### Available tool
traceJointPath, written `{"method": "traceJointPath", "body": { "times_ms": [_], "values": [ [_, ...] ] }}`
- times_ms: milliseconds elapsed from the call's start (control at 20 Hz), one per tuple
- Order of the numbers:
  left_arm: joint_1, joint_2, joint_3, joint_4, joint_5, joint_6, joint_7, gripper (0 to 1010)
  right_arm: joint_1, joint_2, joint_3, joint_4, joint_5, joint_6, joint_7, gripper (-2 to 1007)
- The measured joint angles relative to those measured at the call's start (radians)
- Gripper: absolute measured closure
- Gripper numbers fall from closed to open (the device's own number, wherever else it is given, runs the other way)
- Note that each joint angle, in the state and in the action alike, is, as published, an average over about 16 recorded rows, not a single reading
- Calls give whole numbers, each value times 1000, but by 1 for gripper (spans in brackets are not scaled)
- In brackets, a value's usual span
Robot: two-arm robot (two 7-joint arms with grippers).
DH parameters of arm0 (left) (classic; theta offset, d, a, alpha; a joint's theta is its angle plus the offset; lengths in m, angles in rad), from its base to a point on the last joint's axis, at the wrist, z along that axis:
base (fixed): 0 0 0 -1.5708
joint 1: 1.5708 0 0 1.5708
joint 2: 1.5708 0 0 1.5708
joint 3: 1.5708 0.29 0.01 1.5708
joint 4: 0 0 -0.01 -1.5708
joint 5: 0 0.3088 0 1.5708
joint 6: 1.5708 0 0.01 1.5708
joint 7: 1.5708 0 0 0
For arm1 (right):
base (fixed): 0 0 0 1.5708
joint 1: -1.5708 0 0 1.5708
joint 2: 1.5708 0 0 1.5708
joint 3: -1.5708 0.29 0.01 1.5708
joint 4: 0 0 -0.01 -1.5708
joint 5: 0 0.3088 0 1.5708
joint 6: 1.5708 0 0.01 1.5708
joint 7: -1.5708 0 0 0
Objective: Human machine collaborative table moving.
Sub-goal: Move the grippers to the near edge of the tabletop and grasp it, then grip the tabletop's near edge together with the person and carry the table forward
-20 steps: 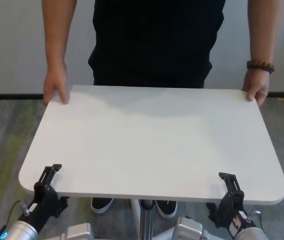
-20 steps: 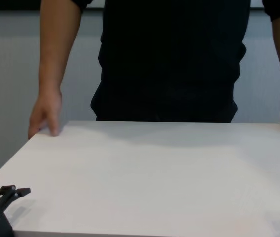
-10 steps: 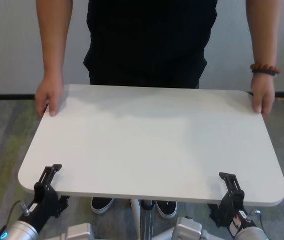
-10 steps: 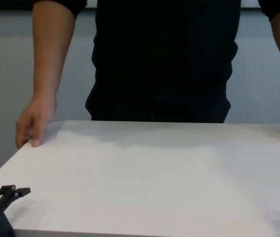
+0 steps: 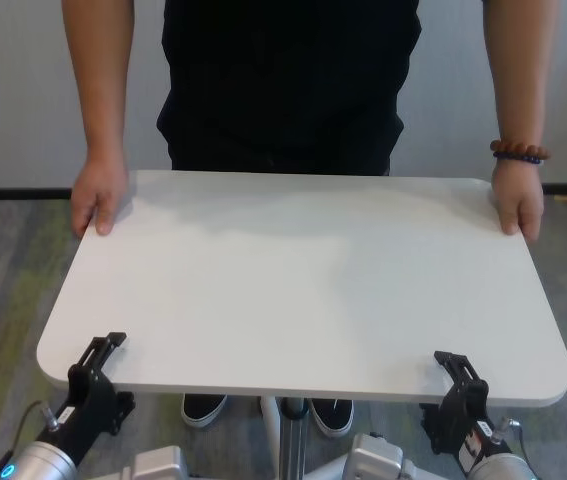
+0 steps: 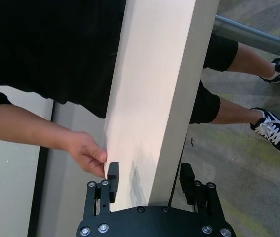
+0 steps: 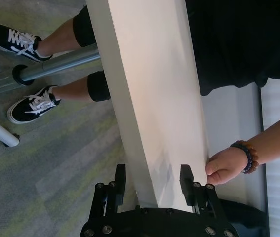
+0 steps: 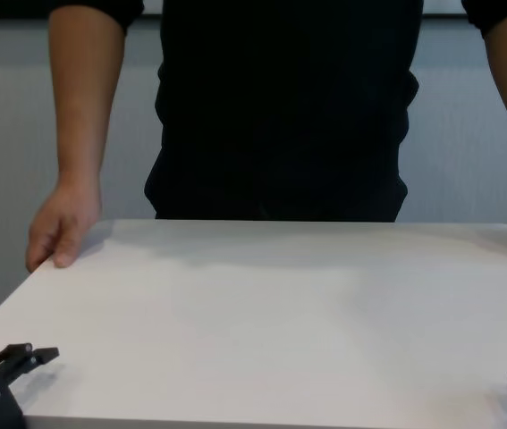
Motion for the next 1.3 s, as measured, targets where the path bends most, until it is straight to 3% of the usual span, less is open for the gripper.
{"method": "traceJointPath", "body": {
  "times_ms": [600, 950, 1300],
  "values": [
    [0, 0, 0, 0, 0, 0, 0, 528, 1, 1, -2, 0, -3, 4, 1, 589],
    [0, 0, 0, 0, 0, 0, 0, 661, 1, 1, -2, 0, -4, 5, 1, 647],
    [0, 0, 0, 0, 0, 0, 0, 704, 2, 1, -3, 0, -4, 6, 1, 648]
  ]
}}
